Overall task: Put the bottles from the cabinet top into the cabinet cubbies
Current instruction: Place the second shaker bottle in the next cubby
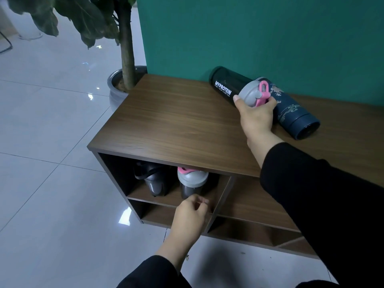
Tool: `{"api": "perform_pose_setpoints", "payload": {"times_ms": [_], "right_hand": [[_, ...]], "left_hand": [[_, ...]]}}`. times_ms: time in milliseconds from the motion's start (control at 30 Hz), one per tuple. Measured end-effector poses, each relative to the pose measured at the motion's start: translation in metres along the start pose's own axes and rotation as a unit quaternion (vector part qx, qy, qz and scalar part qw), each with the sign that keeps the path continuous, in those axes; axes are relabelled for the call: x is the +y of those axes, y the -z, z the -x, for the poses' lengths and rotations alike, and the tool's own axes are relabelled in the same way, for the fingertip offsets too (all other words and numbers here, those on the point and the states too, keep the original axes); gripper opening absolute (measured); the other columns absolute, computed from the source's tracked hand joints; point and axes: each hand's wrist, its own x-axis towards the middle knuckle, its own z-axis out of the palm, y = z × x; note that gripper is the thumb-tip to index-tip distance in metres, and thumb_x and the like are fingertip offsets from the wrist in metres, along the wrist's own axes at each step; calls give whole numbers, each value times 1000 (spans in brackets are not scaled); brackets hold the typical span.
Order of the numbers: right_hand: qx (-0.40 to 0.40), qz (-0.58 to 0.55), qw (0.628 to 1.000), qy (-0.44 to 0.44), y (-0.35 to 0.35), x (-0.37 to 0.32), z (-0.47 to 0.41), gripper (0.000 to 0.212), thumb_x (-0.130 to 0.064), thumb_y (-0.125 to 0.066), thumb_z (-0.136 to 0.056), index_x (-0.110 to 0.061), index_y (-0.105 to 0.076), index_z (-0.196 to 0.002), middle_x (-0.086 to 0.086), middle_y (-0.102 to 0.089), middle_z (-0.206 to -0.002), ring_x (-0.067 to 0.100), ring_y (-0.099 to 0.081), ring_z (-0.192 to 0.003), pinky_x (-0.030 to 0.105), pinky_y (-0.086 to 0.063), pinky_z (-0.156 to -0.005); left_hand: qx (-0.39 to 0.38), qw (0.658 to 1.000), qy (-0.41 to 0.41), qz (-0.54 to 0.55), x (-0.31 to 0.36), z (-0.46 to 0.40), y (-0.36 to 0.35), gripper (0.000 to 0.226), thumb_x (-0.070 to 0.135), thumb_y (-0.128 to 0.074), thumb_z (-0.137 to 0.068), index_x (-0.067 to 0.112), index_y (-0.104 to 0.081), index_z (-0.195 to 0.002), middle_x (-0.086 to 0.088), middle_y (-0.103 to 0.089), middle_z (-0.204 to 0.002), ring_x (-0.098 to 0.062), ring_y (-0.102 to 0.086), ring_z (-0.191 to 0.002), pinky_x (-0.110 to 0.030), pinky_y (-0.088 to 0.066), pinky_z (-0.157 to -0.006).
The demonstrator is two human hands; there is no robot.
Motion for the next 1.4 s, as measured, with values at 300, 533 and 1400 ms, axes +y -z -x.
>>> {"api": "perform_pose_setpoints", "payload": {"times_ms": [300, 533, 1400], "right_hand": [[29, 58, 997, -39, -14, -13, -12, 106, -65, -75, -56, -25, -32, -144, 7, -49, -136, 28, -55, -115, 47, -46, -103], [-13, 18, 1000, 11, 0, -19, 6, 83, -41, -82, -67, -25, -39, -136, 7, -36, -132, 9, -47, -90, 19, -40, -76], [-271, 128, 945, 129, 245, 41, 213, 96, -40, -91, -55, -51, -43, -137, -22, -36, -134, -7, -47, -124, 18, -47, -99]], "left_hand": [[-6, 1000, -6, 7, 3, 1, 3, 19, 23, -56, -96, 30, -63, -80, 6, -69, -67, -11, -64, -64, -19, -43, -56], [-1, 1000, -10, -5, 8, 2, 2, 16, 27, -57, -97, 29, -65, -83, 6, -69, -69, -12, -66, -67, -13, -44, -54], [-111, 932, 62, 338, 16, 80, -18, 60, 65, -52, -95, 22, -65, -135, -12, -71, -133, -35, -70, -119, -56, -59, -90]]}}
